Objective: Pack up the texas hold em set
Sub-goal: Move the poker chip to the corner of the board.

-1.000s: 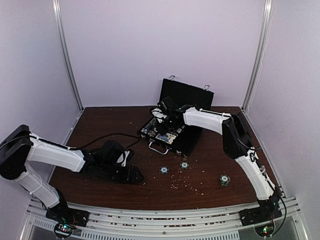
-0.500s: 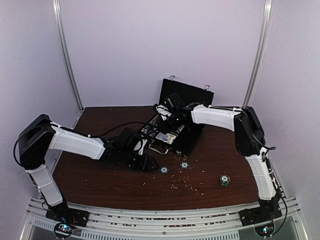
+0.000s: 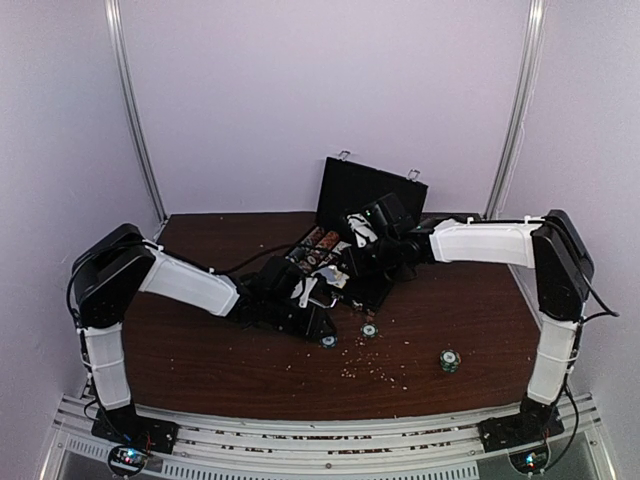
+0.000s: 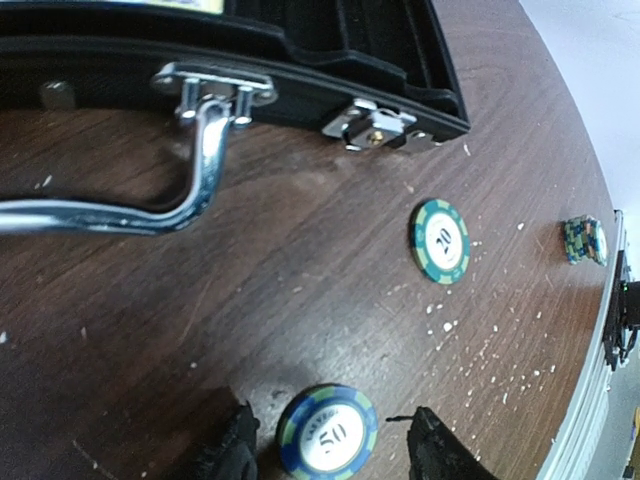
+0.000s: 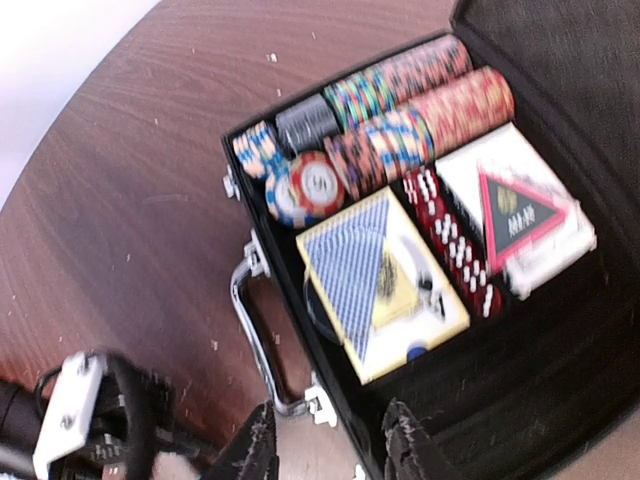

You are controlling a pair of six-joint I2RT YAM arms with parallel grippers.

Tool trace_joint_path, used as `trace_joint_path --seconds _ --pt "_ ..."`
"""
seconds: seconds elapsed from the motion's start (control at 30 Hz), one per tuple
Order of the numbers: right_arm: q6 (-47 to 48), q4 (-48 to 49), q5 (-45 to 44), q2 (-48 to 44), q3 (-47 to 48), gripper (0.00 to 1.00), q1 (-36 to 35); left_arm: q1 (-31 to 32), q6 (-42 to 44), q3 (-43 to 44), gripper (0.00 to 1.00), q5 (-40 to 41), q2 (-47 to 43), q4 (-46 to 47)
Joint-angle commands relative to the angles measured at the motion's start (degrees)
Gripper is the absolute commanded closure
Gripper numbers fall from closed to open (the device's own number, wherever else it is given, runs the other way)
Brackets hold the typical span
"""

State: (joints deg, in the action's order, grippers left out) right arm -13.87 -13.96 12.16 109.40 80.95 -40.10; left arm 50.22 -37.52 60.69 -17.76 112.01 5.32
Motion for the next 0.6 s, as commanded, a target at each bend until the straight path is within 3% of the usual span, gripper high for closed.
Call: trace_joint_path --seconds 0.0,0.23,0.57 --pt "-5.60 3.41 2.23 -6.03 -6.85 0.63 0.46 1.20 2.31 0.84 0.47 -1.57 2.67 3.81" --pt "-13.89 5.35 4.61 -14.06 -19.45 0.64 0.37 3.51 0.98 -0.52 0.57 -2.29 3.53 5.27" --pt "-35.75 9.69 11.29 -30.86 -41.70 0.64 -1.74 10.42 -3.47 -4.90 0.61 -4.17 2.61 7.95"
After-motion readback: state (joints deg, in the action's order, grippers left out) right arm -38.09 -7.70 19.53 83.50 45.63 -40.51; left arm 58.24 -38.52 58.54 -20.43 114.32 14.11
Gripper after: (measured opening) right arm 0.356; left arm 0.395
